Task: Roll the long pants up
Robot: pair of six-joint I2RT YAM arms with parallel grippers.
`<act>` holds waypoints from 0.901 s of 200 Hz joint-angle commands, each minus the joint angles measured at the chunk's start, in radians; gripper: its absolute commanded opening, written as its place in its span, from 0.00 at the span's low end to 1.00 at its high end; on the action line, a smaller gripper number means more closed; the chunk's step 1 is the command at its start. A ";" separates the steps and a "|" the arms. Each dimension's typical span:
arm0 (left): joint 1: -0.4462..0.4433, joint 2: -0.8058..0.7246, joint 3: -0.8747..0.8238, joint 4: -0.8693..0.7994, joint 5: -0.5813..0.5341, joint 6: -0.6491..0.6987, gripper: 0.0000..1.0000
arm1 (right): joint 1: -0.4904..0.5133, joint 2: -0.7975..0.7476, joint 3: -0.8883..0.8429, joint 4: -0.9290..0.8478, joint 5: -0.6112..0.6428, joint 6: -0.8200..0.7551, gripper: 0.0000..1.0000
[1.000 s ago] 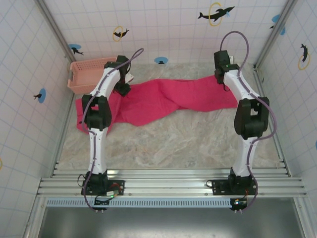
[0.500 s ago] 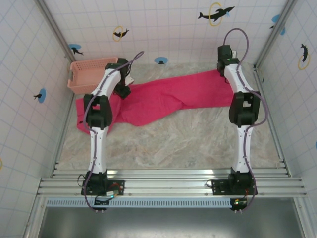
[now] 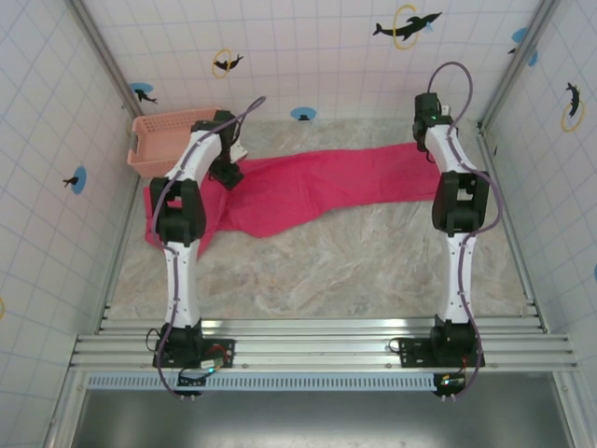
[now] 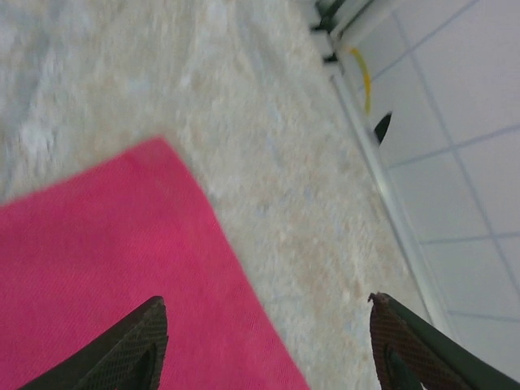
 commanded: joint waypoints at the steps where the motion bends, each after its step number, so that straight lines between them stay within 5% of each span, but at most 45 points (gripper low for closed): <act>1: 0.029 -0.213 -0.102 0.038 0.014 -0.007 0.98 | 0.049 -0.199 -0.180 0.073 -0.094 0.046 0.68; 47: 0.028 -0.615 -0.573 0.290 -0.045 0.041 0.97 | 0.174 -0.354 -0.385 0.082 -0.125 0.067 0.68; 71: 0.028 -0.686 -0.683 0.338 -0.014 0.066 0.98 | 0.171 -0.351 -0.393 0.086 -0.167 0.062 0.68; 104: -0.007 -0.650 -0.660 0.155 -0.119 -0.005 0.98 | 0.174 -0.334 -0.359 0.043 -0.288 0.059 0.68; 138: -0.151 -0.820 -0.904 0.122 -0.313 -0.008 0.97 | 0.214 -0.325 -0.417 0.103 -0.358 0.087 0.67; 180: -0.235 -0.760 -0.943 -0.074 -0.353 -0.153 0.89 | 0.216 -0.250 -0.408 0.155 -0.465 0.125 0.65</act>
